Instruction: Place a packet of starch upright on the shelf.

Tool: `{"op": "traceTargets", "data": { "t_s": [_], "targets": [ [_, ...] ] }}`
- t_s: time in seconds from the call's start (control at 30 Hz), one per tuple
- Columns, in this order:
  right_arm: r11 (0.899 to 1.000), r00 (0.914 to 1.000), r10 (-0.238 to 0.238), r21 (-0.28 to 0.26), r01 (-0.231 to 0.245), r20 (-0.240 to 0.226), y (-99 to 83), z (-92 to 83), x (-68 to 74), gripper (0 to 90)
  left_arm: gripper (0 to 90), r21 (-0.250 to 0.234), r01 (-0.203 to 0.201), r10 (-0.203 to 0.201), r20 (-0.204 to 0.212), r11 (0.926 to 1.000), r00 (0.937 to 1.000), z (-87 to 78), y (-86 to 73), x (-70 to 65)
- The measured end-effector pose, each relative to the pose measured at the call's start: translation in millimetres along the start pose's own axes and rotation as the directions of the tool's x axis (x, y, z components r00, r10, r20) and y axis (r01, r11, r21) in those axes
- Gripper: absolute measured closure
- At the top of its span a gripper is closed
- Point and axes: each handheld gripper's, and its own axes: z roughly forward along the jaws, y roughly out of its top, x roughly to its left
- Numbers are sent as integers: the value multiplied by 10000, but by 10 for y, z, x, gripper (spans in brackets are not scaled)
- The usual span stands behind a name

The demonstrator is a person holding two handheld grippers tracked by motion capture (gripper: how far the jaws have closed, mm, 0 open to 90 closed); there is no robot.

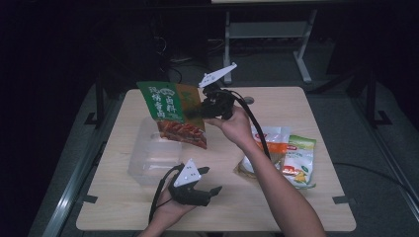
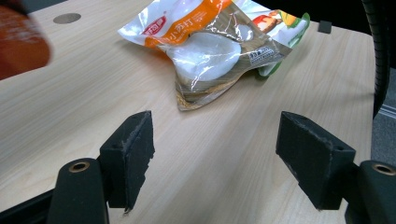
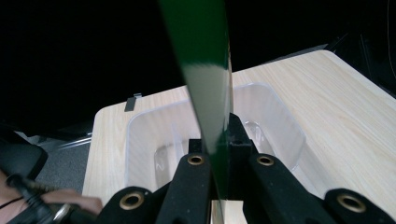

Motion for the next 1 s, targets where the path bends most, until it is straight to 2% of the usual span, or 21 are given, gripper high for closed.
{"op": "traceTargets", "data": {
  "t_s": [0.13,0.37,0.43,0.57,0.7,1.0],
  "targets": [
    [9999,9999,-122,27,122,18,54,75,-42,897,268,20,16,-16,8,10000,10000,-5,0,5],
    [10000,10000,-48,23,48,-8,123,201,-127,897,268,-49,133,-133,-36,9999,9999,-12,-9,25],
    [9998,9999,-158,127,157,53,143,230,-147,897,268,-39,126,-126,-21,9999,9999,-12,-10,31],
    [10000,10000,9,-80,-9,-6,164,274,-178,896,267,-72,56,-55,44,10000,10000,2,-5,23],
    [10000,10000,9,16,-9,-2,191,330,-208,897,267,-68,-128,129,95,9999,9999,13,-1,19],
    [10000,10000,-37,12,37,-64,274,467,-259,896,267,-98,-48,49,104,9999,9999,7,-10,35]
  ]
}}
